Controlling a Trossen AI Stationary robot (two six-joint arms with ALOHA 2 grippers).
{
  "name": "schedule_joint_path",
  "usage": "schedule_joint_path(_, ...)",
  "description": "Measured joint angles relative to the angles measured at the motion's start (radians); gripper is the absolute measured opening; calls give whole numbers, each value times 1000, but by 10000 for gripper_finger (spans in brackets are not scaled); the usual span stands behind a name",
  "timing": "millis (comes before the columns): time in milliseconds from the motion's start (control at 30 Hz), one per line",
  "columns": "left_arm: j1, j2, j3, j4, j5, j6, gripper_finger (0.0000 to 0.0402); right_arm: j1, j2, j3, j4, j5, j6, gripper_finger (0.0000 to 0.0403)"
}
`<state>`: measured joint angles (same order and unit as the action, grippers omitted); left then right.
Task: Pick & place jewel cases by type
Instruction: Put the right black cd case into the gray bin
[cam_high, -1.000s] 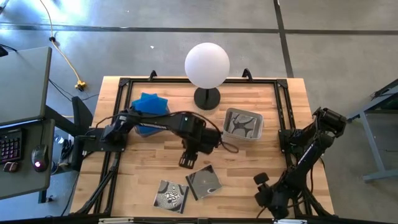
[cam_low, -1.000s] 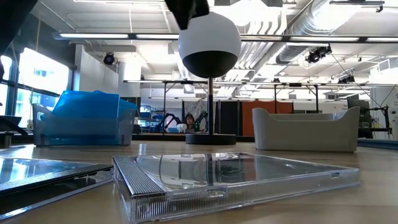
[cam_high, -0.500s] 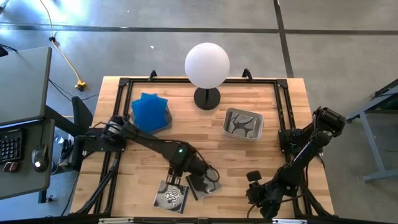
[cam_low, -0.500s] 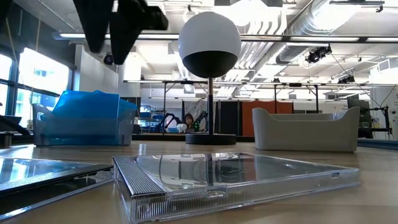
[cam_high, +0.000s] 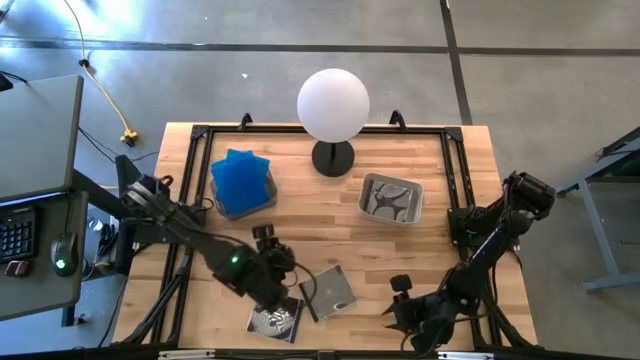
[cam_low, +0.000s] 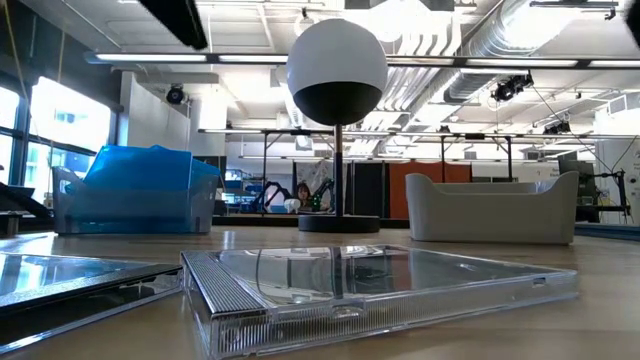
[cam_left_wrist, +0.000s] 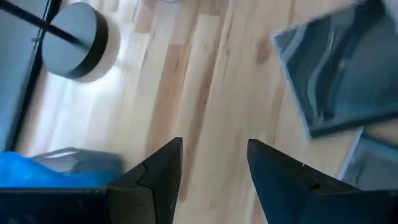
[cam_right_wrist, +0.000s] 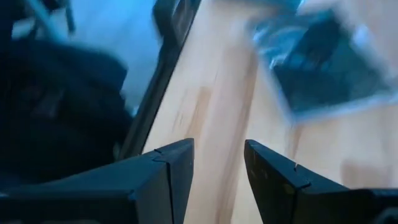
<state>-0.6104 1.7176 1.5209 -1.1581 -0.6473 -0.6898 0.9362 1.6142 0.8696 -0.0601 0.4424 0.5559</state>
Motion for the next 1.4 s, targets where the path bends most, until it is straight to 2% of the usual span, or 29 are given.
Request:
schedule_joint_path(100, -13, -15, -111, 112, -12, -81, 177, -10, 0, 0, 79, 111, -92, 138)
schedule_joint_path(267, -2, -14, -249, 368, 49, -126, 177, -37, 0, 0, 187, 246, -242, 138)
schedule_joint_path(333, 15, -10, -289, 493, 115, -110, 177, -54, 0, 0, 207, 260, -265, 138)
schedule_joint_path(400, 42, -9, -316, 584, 214, -113, 177, -77, 0, 0, 204, 241, -278, 138)
schedule_joint_path(500, 85, 8, -339, 725, 264, -179, 177, -120, 12, 0, 197, 150, -296, 138)
schedule_joint_path(633, 136, 51, -355, 761, 284, -155, 177, -191, 64, 0, 206, 6, -311, 138)
schedule_joint_path(800, 202, 98, -355, 766, 354, -145, 177, -248, 144, 0, 280, -83, -341, 139)
schedule_joint_path(933, 253, 124, -354, 778, 447, -100, 177, -251, 170, 1, 311, -85, -404, 157)
schedule_joint_path(1100, 297, 154, -354, 825, 593, -21, 177, -237, 187, 1, 318, -82, -417, 199)
schedule_joint_path(1267, 331, 180, -354, 905, 656, 5, 177, -222, 238, 1, 326, -75, -485, 224)
schedule_joint_path(1400, 339, 183, -354, 926, 695, -14, 177, -219, 286, 1, 335, -9, -513, 223)
